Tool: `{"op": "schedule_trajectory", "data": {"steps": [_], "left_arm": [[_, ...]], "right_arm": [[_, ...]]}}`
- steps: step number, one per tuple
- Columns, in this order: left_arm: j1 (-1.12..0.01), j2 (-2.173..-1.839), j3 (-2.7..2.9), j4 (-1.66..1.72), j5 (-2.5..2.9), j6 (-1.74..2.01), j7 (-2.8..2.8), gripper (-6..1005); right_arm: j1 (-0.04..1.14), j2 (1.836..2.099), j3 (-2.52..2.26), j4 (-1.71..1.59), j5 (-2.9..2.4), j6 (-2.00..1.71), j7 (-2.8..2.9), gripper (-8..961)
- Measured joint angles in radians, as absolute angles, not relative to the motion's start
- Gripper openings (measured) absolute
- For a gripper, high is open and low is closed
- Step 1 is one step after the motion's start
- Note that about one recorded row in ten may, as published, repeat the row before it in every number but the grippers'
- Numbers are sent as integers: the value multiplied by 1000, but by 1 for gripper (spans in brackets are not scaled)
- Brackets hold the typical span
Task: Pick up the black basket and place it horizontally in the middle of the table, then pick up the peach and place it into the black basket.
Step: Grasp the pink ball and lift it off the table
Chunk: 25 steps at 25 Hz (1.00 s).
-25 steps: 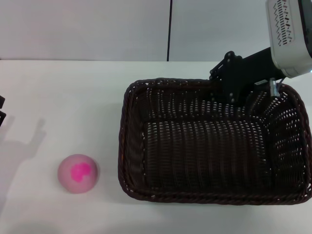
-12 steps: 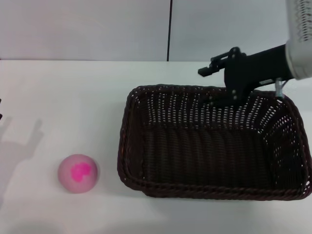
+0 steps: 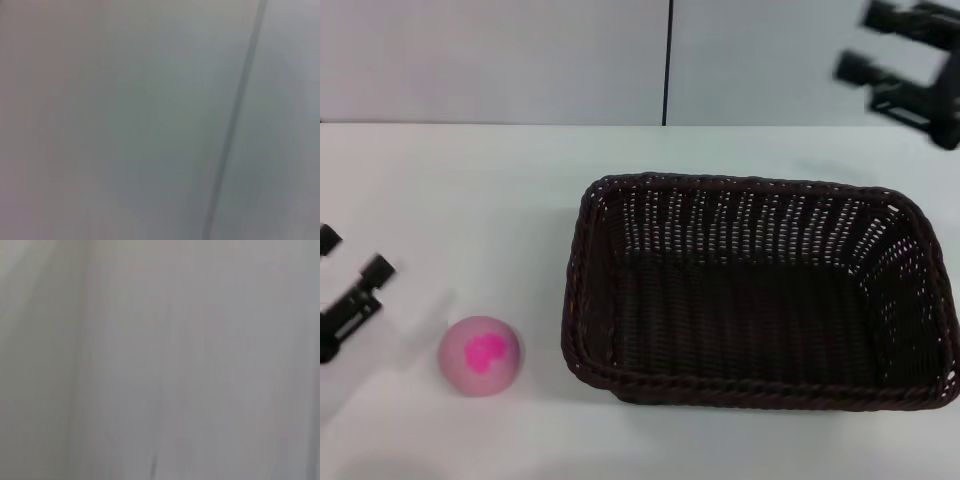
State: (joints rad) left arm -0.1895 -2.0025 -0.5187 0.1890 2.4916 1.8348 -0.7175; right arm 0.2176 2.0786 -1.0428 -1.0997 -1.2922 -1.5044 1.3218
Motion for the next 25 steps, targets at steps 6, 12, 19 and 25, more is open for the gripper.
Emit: {"op": "schedule_trajectory", "data": {"steps": [6, 12, 19, 25], "left_arm": [[-222, -2026, -356, 297, 2491, 1851, -718, 814], [-230, -2056, -251, 340, 2491, 1839, -713, 815], [-230, -2058, -195, 330, 2491, 1788, -702, 791], [-232, -2063, -169, 252, 2491, 1677, -599, 761]], "right_arm": [[145, 2080, -1030, -853, -1073, -1593, 1189, 597], [142, 2079, -984, -589, -937, -1704, 1075, 597], [143, 2075, -979, -520, -935, -1717, 1063, 597], [154, 2072, -984, -477, -936, -1703, 1062, 597]]}}
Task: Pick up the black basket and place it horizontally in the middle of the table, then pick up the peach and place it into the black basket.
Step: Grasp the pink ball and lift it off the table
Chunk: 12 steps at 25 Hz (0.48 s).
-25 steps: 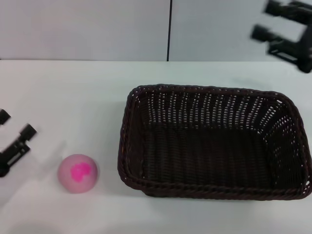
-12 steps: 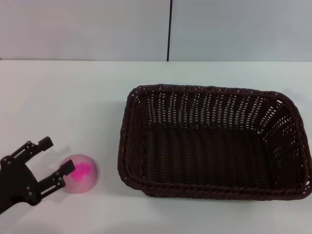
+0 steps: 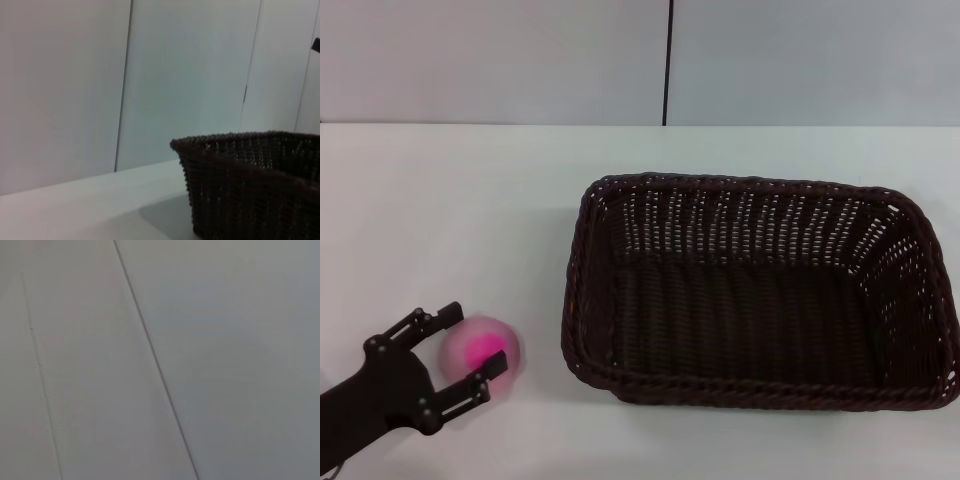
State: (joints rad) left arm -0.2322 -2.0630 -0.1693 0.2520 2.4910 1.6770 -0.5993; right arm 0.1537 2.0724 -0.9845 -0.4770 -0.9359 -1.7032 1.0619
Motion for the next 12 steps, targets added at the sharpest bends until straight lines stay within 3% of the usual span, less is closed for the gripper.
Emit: {"op": "schedule_trajectory", "data": {"steps": [12], "left_arm": [[-231, -2063, -164, 221, 2491, 1596, -565, 702]], "right_arm": [[145, 2068, -978, -437, -951, -1698, 1048, 597]]}}
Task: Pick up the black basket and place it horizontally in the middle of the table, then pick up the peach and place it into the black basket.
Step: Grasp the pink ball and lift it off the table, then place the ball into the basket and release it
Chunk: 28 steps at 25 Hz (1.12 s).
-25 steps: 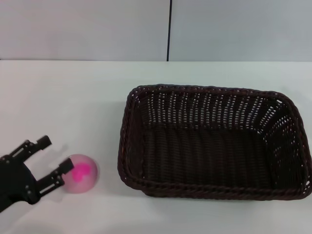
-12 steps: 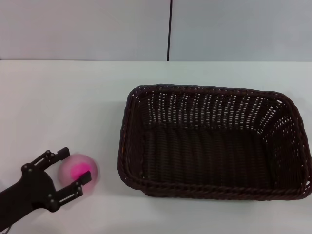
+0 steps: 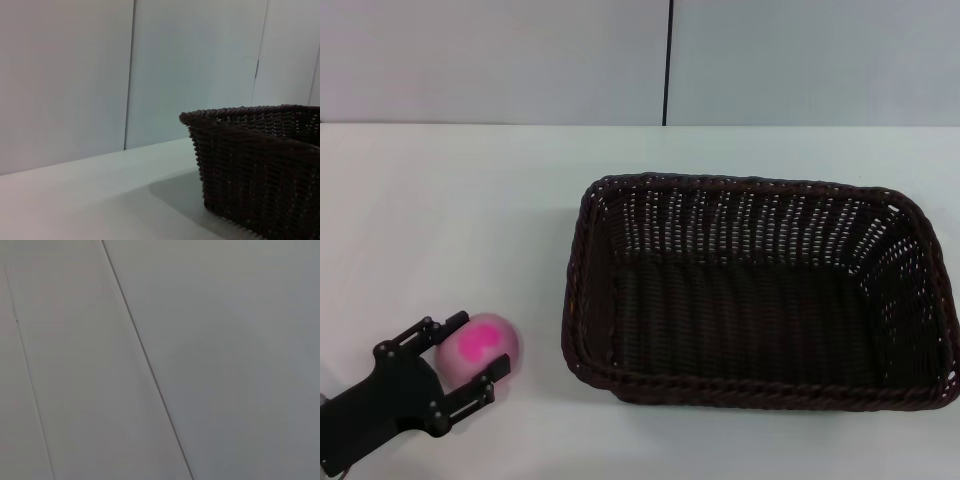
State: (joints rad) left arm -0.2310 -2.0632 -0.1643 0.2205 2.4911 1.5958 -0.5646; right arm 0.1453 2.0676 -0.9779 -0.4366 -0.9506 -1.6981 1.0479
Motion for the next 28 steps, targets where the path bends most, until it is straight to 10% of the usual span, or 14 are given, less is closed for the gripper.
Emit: {"op": "schedule_trajectory", "data": {"steps": [28], "left_arm": [[-227, -2054, -362, 256, 2480, 1831, -550, 330]], "right_arm": [[149, 2071, -979, -399, -950, -1707, 1043, 597]]}}
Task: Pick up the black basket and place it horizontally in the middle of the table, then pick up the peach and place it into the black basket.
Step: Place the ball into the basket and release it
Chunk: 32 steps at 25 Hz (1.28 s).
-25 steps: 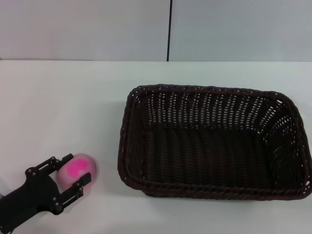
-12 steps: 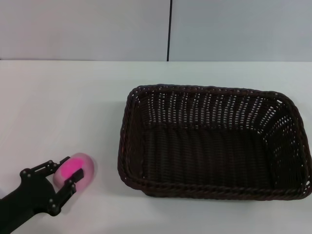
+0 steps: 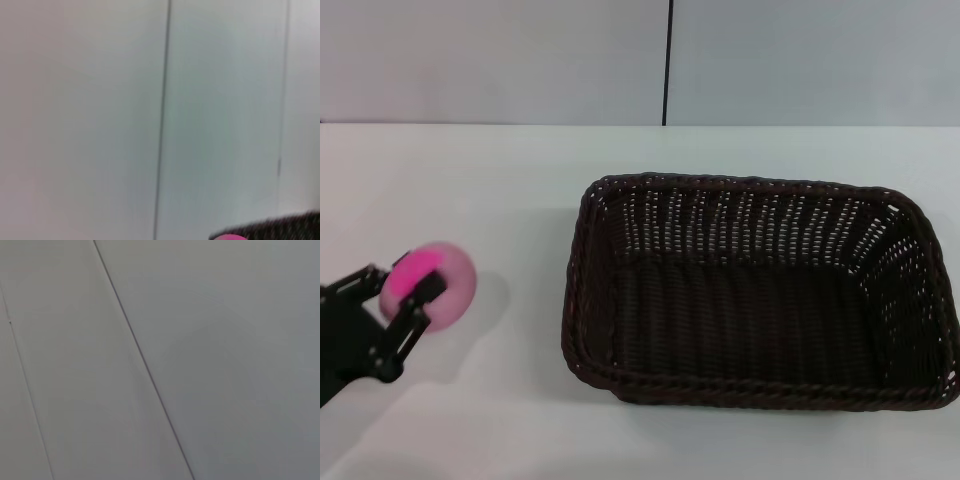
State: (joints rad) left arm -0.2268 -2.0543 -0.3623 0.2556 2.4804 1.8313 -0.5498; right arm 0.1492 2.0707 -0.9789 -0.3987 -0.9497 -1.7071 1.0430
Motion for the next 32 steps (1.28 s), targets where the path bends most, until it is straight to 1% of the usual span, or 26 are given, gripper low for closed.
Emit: {"op": "schedule_trajectory", "data": {"steps": [6, 7, 9, 10, 16, 19, 25, 29, 32], "left_arm": [[-301, -2064, -358, 196, 2483, 1902, -549, 291], [-312, -2065, -356, 169, 2486, 1899, -546, 241], [-324, -2066, -354, 118, 2489, 1893, -541, 224], [-334, -2067, -346, 56, 2489, 1879, -532, 215], [-363, -2068, -246, -60, 2494, 1827, -442, 171], [-385, -2068, -171, -127, 2494, 1742, -397, 153], [-373, -2067, -146, -271, 2491, 1588, -263, 155], [-369, -2065, -148, -286, 2491, 1568, -228, 157], [-370, -2064, -150, -287, 2488, 1561, -229, 262]], "right_arm": [[161, 2073, -985, -399, -949, -1712, 1043, 597], [167, 2074, -987, -398, -949, -1713, 1043, 597], [169, 2074, -987, -398, -949, -1713, 1043, 597], [175, 2075, -988, -395, -949, -1715, 1043, 597], [181, 2076, -983, -385, -948, -1742, 1043, 597], [174, 2076, -979, -384, -945, -1757, 1043, 597], [160, 2073, -976, -368, -940, -1773, 1039, 597], [159, 2072, -976, -367, -939, -1775, 1038, 597], [159, 2071, -974, -367, -939, -1776, 1035, 597]]}}
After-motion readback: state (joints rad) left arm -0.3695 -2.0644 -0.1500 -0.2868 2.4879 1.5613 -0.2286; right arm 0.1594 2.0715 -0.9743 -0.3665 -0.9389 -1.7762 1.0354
